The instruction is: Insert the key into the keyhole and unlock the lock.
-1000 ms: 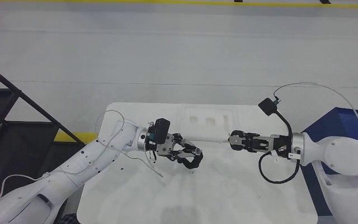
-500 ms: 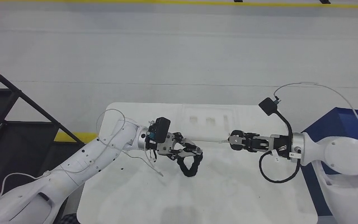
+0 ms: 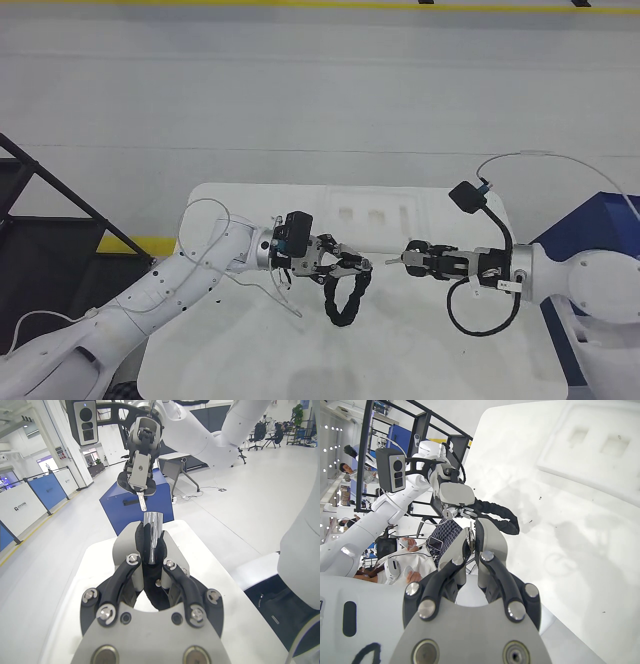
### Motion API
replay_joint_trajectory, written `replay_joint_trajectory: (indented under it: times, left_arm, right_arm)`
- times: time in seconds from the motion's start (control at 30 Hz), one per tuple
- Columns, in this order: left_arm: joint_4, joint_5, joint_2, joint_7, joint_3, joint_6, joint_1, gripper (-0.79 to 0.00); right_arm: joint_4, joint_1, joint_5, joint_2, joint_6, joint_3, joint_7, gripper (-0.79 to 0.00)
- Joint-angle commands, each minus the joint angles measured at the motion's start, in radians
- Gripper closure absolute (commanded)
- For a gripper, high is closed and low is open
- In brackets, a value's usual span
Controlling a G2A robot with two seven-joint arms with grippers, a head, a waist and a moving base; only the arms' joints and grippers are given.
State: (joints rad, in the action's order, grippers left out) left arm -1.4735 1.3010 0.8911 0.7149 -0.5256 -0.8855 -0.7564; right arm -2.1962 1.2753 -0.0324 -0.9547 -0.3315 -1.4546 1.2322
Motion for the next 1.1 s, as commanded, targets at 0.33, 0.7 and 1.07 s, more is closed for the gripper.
replay_joint_trajectory:
  times: [0.33, 0.7, 1.07]
  left_arm:
    - [0.117, 0.153, 0.095, 0.185, 0.06, 0.176, 0.022, 0.0]
    - [0.185, 0.178, 0.142, 0.232, 0.062, 0.207, 0.02, 0.0]
    - [0.201, 0.173, 0.159, 0.214, 0.027, 0.205, 0.001, 0.0]
  right_arm:
    - [-0.154, -0.031, -0.149, 0.02, -0.11, 0.015, 0.033, 0.0]
    - [-0.154, -0.067, -0.28, 0.026, -0.149, 0.104, -0.018, 0.0]
    - [-0.154, -0.103, -0.311, 0.027, -0.183, 0.16, -0.02, 0.0]
